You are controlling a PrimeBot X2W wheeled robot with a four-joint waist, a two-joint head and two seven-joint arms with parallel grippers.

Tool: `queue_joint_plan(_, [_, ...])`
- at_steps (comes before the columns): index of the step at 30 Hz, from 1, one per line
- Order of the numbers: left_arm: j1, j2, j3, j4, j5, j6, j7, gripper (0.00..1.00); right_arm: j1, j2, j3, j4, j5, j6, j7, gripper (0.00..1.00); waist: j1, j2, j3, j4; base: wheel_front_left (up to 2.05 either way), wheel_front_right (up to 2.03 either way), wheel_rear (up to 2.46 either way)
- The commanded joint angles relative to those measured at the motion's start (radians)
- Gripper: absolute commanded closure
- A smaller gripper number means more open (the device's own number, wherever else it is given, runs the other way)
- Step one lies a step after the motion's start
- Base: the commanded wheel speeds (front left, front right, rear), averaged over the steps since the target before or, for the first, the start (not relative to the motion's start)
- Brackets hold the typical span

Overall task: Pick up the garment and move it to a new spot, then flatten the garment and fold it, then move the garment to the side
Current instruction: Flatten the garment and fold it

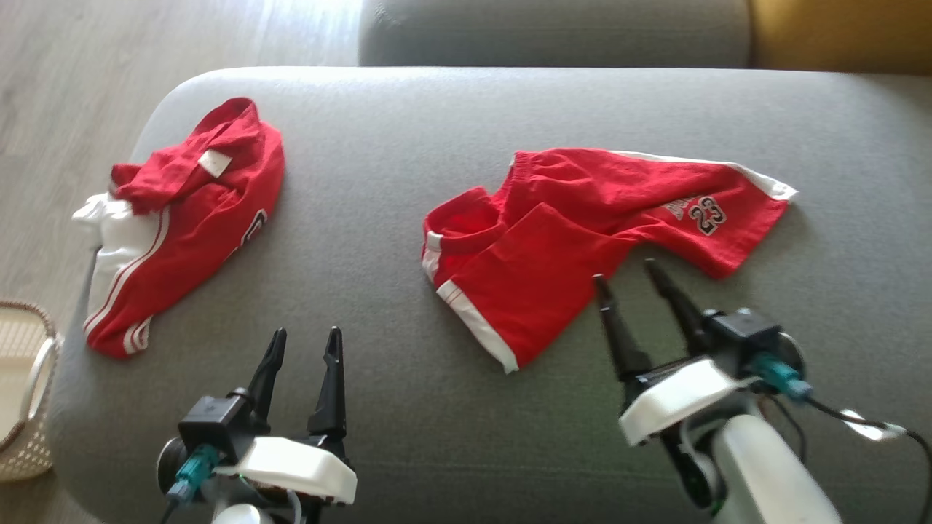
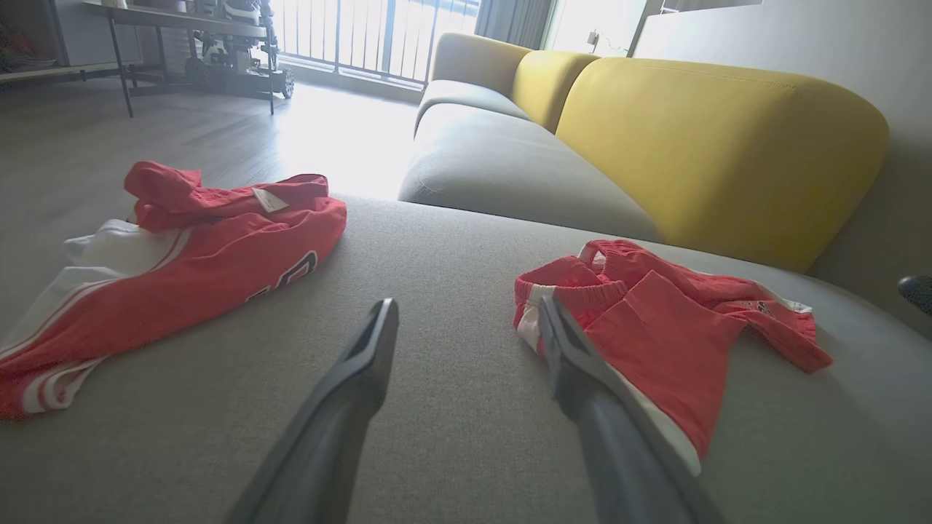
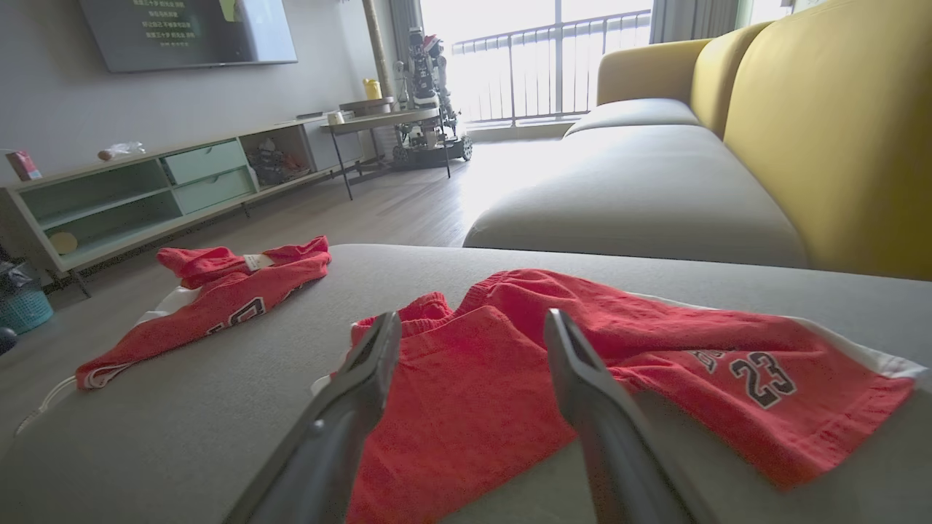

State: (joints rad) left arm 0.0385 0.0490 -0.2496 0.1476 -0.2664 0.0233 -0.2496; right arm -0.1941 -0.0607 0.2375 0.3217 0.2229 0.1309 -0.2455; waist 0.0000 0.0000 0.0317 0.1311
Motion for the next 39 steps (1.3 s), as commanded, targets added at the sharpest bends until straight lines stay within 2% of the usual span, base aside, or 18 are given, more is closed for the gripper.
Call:
queue_joint_plan(1, [-0.042, 0.001, 0.025, -0.032, 0.008, -0.001, -0.012, 0.0, -0.053, 0.01, 0.05, -0.031, 0.01, 0.0, 0.009, 0.0, 0.0, 0.0, 0.011, 0.018, 0.0, 0.0, 0.0])
queue_joint_plan(7, [-0.056, 0.001, 0.006, -0.024, 0.006, -0.005, -0.012, 0.0, -0.125, 0.01, 0.193, 0.057, -0.018, 0.0, 0.055, 0.0, 0.0, 0.0, 0.041, 0.088, 0.0, 0.0, 0.0])
queue_joint_plan(12, [-0.067, 0.001, -0.008, -0.02, -0.003, -0.003, -0.012, 0.0, -0.187, 0.01, 0.231, 0.162, -0.054, 0.0, 0.07, 0.0, 0.0, 0.0, 0.064, 0.158, 0.0, 0.0, 0.0])
queue_joint_plan(18, [-0.074, 0.001, -0.023, -0.018, -0.022, 0.003, -0.012, 0.0, -0.245, 0.01, 0.181, 0.297, -0.127, 0.0, 0.095, 0.0, 0.0, 0.0, 0.088, 0.234, 0.0, 0.0, 0.0])
queue_joint_plan(27, [-0.082, 0.001, -0.041, -0.014, -0.042, 0.01, -0.012, 0.0, -0.285, 0.01, 0.118, 0.389, -0.179, 0.0, 0.084, 0.0, 0.0, 0.0, 0.112, 0.291, 0.0, 0.0, 0.0])
queue_joint_plan(28, [-0.082, 0.001, -0.042, -0.014, -0.042, 0.011, -0.012, 0.0, -0.288, 0.01, 0.119, 0.399, -0.175, 0.0, 0.087, 0.03, 0.0, 0.0, 0.113, 0.293, 0.0, 0.0, 0.0])
queue_joint_plan(29, [-0.082, 0.001, -0.043, -0.013, -0.043, 0.011, -0.012, 0.0, -0.29, 0.01, 0.118, 0.411, -0.167, 0.0, 0.094, 0.39, 0.0, 0.0, 0.114, 0.295, 0.0, 0.0, 0.0])
queue_joint_plan(30, [-0.083, 0.001, -0.044, -0.011, -0.043, 0.011, -0.012, 0.0, -0.292, 0.01, 0.115, 0.424, -0.16, 0.0, 0.103, 0.83, 0.0, 0.0, 0.115, 0.296, 0.0, 0.0, 0.0])
queue_joint_plan(31, [-0.083, 0.001, -0.044, -0.01, -0.042, 0.011, -0.012, 0.0, -0.296, 0.01, 0.114, 0.437, -0.16, 0.0, 0.107, 1.0, 0.0, 0.0, 0.117, 0.297, 0.0, 0.0, 0.0])
queue_joint_plan(39, [-0.099, 0.001, -0.039, -0.006, -0.041, 0.014, -0.012, 0.0, -0.316, 0.01, 0.095, 0.473, -0.165, 0.0, 0.068, 1.0, 0.0, 0.0, 0.123, 0.282, 0.0, 0.0, 0.0])
